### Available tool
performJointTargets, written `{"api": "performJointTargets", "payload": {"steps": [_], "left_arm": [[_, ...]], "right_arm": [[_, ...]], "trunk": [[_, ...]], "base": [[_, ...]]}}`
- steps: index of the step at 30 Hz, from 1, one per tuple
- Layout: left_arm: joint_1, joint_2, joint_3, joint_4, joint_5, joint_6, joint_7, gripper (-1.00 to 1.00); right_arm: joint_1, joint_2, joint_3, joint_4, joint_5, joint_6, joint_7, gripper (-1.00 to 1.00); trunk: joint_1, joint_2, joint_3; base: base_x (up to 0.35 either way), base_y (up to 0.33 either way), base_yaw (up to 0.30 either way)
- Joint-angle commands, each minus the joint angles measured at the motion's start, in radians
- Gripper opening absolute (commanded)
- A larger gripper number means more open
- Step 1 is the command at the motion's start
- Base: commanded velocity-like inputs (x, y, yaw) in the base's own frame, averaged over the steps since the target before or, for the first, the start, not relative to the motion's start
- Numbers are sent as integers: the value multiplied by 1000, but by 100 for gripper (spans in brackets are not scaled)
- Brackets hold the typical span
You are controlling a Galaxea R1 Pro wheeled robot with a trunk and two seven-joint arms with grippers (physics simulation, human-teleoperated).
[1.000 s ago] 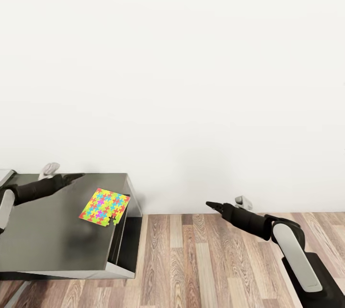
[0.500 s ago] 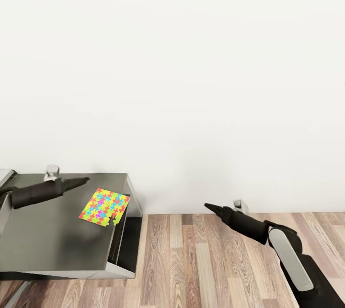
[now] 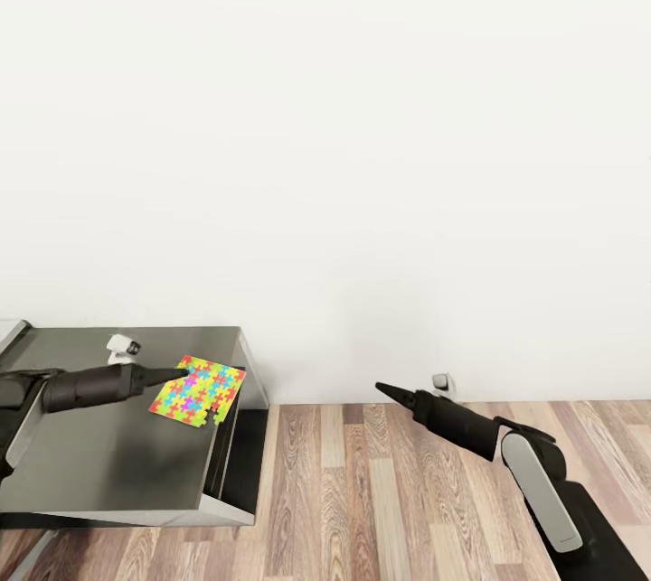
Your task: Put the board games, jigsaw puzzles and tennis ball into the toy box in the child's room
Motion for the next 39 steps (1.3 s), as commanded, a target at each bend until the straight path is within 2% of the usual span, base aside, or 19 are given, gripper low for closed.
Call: {"api": "performJointTargets", "payload": {"steps": [1,3,10,17,25,39], "left_arm": [[1,3,0,-2,0,10,-18,100],[4,14,0,-4,0,10,-50,100],[7,28,1,-6,0,8,-50,100],[7,29,2,-7,2,8,-50,100],[7,29,3,-8,4,8,-50,100],[7,27,3,-10,6,8,-50,100]], "right_arm": [[0,-1,3,2,-1,0,2,100],[0,-4,8,2,1,-9,4,100],[1,-2,11,-5,3,-20,6,100],[1,-2,12,-5,4,-23,6,100],[1,-2,14,-1,3,-65,20,100],[9,-4,11,-7,4,-71,38,100]], "trunk": [[1,-2,-2],[1,-2,-2],[1,-2,0],[1,-2,9],[1,-2,22],[1,-2,46]], "base": [[0,0,0],[0,0,0],[0,0,0],[-16,0,0],[-19,0,0],[-1,0,0]]}}
